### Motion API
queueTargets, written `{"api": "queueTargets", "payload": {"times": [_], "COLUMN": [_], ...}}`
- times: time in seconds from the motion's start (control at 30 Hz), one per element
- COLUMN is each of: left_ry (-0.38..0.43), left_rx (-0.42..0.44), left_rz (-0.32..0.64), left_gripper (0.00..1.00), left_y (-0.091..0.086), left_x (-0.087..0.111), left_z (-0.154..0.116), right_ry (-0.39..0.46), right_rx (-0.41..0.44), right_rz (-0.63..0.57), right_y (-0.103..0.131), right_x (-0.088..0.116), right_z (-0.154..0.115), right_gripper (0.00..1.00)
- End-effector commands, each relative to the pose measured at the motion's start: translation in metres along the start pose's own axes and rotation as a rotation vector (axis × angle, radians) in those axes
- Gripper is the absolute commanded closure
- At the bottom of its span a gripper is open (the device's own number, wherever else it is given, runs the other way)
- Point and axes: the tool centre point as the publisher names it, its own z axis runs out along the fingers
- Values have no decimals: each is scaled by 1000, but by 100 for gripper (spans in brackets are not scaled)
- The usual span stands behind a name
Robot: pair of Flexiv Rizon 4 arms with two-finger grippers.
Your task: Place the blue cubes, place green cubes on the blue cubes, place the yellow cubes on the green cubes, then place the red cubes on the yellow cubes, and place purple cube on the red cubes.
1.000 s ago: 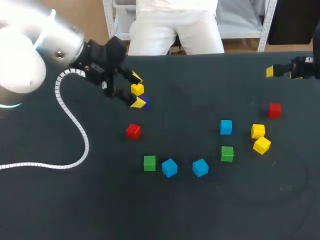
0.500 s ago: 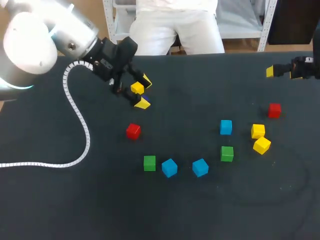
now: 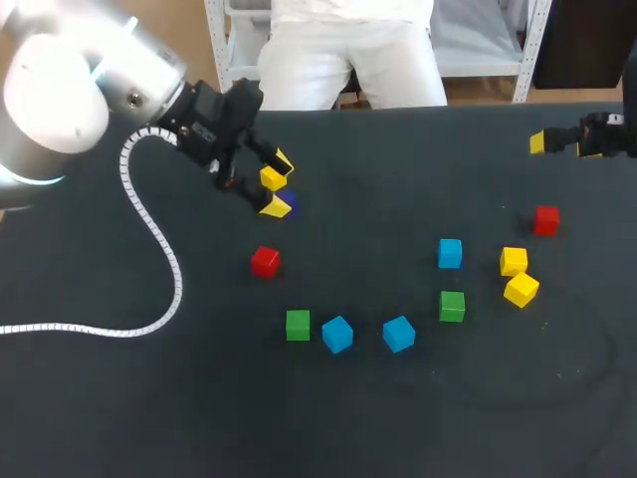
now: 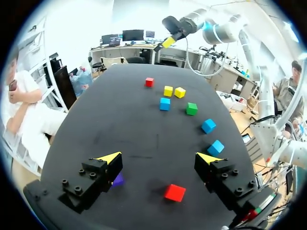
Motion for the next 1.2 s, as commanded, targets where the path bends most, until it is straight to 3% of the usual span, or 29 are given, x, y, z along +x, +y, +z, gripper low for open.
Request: {"api": "queueTargets", "payload": {"times": [0.03,1.1,1.2], "left_ry": [8,6,6], "left_rx": [-39,-56,-56], "left_rz": [0,4,4], "left_gripper": [0,0,0], "left_y": [-7,-2,-2], "left_x": [0,-4,-4], "left_z": [1,-2,-2], "right_ry": [0,0,48], "right_rx": [3,3,-25], "right_rz": [1,1,-180], "right_y": [1,1,32], "right_x": [0,0,6], "right_z": [0,0,2], "right_gripper": [0,0,0]}}
